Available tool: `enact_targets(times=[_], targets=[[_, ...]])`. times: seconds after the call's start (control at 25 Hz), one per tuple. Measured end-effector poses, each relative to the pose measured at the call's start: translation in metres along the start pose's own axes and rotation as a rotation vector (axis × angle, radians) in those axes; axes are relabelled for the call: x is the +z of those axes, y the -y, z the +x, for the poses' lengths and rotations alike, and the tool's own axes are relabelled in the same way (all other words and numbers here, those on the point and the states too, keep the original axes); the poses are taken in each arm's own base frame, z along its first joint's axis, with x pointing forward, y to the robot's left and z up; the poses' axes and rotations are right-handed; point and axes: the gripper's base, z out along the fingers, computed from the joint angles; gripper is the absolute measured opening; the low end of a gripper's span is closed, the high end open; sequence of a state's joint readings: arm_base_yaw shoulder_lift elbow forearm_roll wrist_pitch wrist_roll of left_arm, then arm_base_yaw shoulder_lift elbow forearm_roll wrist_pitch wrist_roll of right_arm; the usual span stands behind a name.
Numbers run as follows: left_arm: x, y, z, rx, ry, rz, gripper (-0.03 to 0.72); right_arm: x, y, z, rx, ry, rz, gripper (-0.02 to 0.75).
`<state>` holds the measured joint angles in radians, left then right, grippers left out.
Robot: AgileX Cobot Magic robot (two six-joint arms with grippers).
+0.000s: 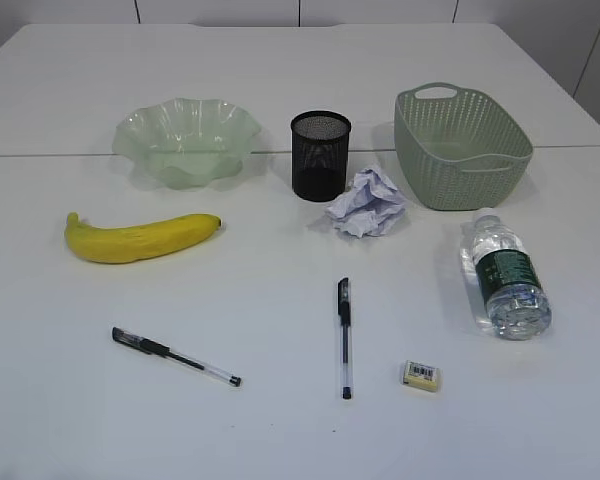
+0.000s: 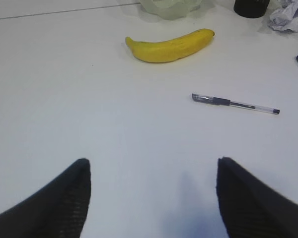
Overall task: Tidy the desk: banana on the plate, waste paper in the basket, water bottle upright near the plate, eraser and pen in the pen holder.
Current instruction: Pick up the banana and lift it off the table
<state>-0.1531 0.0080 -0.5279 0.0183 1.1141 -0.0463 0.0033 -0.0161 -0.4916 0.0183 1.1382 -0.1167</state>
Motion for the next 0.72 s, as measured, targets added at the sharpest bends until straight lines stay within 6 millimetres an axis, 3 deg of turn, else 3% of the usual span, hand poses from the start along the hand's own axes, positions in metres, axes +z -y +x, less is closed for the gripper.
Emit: enact_targets(times=[0.72], targets=[[0.0000, 0.0001, 0.0000, 0.001, 0.000, 0.002, 0.561, 0.0000, 0.0001, -0.0001, -0.004, 0.002, -0.006, 0.519]])
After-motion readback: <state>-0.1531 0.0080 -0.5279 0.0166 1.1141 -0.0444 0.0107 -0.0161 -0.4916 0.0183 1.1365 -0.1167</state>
